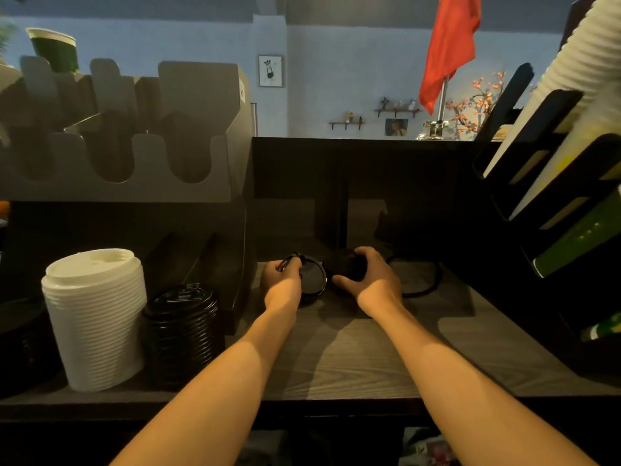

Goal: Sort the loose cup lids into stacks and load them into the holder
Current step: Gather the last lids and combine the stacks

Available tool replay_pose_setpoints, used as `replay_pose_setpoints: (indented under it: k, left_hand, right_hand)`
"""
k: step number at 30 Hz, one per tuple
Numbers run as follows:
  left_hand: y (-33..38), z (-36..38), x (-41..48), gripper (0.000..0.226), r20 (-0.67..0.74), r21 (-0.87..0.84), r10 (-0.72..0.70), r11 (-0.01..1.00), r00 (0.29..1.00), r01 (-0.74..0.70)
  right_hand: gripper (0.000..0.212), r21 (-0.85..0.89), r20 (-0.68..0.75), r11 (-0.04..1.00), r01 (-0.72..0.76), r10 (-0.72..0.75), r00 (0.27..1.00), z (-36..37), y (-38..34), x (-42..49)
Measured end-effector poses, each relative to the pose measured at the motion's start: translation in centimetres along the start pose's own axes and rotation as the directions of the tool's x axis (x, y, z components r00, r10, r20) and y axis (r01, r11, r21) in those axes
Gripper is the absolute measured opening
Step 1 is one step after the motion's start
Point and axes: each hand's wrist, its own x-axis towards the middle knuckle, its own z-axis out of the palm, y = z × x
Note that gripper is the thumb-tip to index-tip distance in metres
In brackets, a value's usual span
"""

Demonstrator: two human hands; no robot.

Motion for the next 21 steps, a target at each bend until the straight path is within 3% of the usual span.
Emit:
replay_pose_setpoints:
  k: [6, 11, 15, 21]
  left_hand:
    - [0.0, 0.0, 0.2, 0.027, -0.003, -0.011, -0.018, 1.0, 1.0, 0.018]
    - [0.4, -0.1, 0.0, 0.035, 0.022, -0.083, -0.017, 0.996, 1.0, 0.019]
    - [0.6, -0.3, -0.4, 0.038, 0.064, -0.139, -0.031, 0.99, 0.997, 0.039]
    - [0.6, -0.5, -1.0, 0.031, 0.087, -0.164, -0.044, 0.985, 0.995, 0.058]
  right_hand:
    - [0.076, 0.21, -0.037, 0.978, 0.002, 0.006, 0.999, 0.0, 0.3, -0.1]
    - [0.077, 0.363, 0.066, 0.925, 0.115, -0.149, 0.987, 0.1, 0.0, -0.7]
    - [0.078, 0.346, 0.093, 0.915, 0.208, -0.254, 0.963, 0.0, 0.2, -1.2]
    - [0.084, 0.367, 0.119, 0.902, 0.227, -0.287, 0.95, -0.3, 0.1, -1.4]
